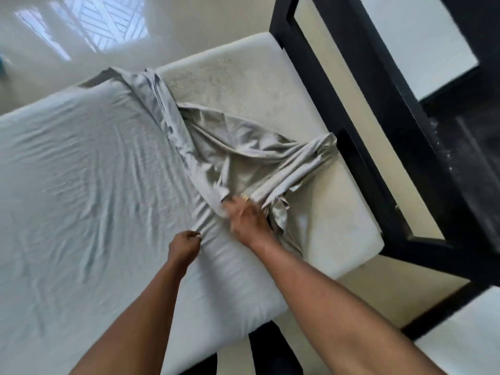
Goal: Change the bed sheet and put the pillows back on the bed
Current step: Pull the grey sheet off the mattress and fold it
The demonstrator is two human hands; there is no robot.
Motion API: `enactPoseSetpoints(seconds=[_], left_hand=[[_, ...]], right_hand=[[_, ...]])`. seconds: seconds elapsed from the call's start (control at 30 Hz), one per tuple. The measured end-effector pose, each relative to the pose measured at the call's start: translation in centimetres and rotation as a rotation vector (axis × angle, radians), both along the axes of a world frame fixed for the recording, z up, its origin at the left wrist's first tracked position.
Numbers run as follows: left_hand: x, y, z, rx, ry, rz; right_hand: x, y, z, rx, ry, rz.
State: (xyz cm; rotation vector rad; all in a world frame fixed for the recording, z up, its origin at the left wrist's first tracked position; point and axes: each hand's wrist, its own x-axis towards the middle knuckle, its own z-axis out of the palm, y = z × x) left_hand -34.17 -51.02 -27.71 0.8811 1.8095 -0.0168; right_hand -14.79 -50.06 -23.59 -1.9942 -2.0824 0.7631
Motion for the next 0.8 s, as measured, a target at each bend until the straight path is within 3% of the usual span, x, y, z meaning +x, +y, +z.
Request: enactPoseSetpoints(seconds=[0.07,0.13,0.23,0.37,0.47,0.57,0.7,0.8], left_hand=[[0.0,-0.6,-0.1,0.010,-0.002,-0.062],[0.2,-1.3,0.0,0.042,-0.019,-0.128],[-0.1,-2.7,0.0,0.055,-0.090,-0.126],[-1.4,-4.7,1.1,-0.009,-0.229,0.075],[-2.9,-5.2,2.5,-0.120,-0.410,0.300],[-4.1,-5.2,3.6,-0.182,-0.494,0.335],[-4.2,-5.9,3.8,-0.206,-0.481,0.307],[-2.9,-6.9,2.4,-0.164,-0.432,0.334]], right_hand=[[2.6,-0.6,-0.9,0.009,-0.100,-0.287],[5.4,-2.2,-2.2,-0.217,-0.176,-0.607],[7.0,-5.1,-4.2,-0.487,-0.061,-0.851],[2.1,-6.3,-3.3,-0.463,0.086,-0.672],[-4.0,-6.8,-0.8,-0.555,0.245,-0.336],[-8.2,-8.0,2.0,-0.652,0.359,0.015],[-7.6,-6.7,2.9,-0.549,0.422,-0.120],[-4.6,-3.4,2.4,-0.464,0.263,-0.319]])
